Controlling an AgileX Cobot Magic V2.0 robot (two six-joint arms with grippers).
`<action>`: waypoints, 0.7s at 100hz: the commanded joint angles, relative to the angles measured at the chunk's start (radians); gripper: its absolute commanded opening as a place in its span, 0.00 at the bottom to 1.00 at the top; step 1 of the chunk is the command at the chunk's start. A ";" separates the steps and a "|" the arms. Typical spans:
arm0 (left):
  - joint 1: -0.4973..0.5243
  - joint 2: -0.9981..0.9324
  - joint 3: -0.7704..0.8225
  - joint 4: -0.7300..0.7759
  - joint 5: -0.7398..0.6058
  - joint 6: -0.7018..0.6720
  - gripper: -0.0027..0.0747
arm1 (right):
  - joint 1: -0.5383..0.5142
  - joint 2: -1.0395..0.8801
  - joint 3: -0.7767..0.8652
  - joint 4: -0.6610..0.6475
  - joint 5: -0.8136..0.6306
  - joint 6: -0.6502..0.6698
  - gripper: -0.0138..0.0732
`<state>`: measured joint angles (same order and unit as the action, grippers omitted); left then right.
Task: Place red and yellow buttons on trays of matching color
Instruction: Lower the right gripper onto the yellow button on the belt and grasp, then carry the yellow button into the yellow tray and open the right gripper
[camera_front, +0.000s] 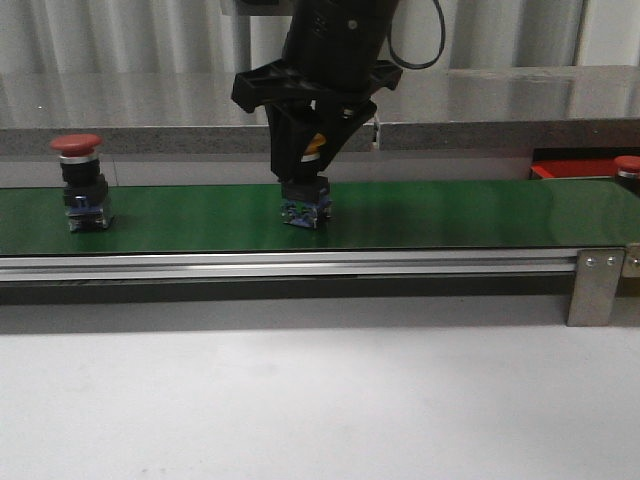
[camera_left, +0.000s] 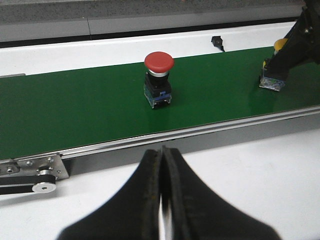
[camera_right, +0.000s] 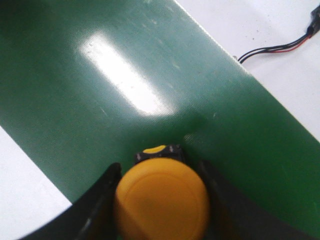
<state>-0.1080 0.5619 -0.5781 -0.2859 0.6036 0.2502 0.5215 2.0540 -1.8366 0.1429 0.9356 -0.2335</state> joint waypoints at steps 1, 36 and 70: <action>-0.006 0.001 -0.028 -0.016 -0.067 0.000 0.01 | 0.003 -0.062 -0.034 0.009 -0.060 -0.011 0.35; -0.006 0.001 -0.028 -0.016 -0.067 0.000 0.01 | -0.009 -0.159 0.003 -0.002 -0.052 0.089 0.31; -0.006 0.001 -0.028 -0.016 -0.067 0.000 0.01 | -0.099 -0.350 0.168 -0.008 -0.055 0.114 0.31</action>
<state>-0.1080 0.5619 -0.5781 -0.2859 0.6036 0.2502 0.4537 1.8106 -1.6954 0.1370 0.9237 -0.1224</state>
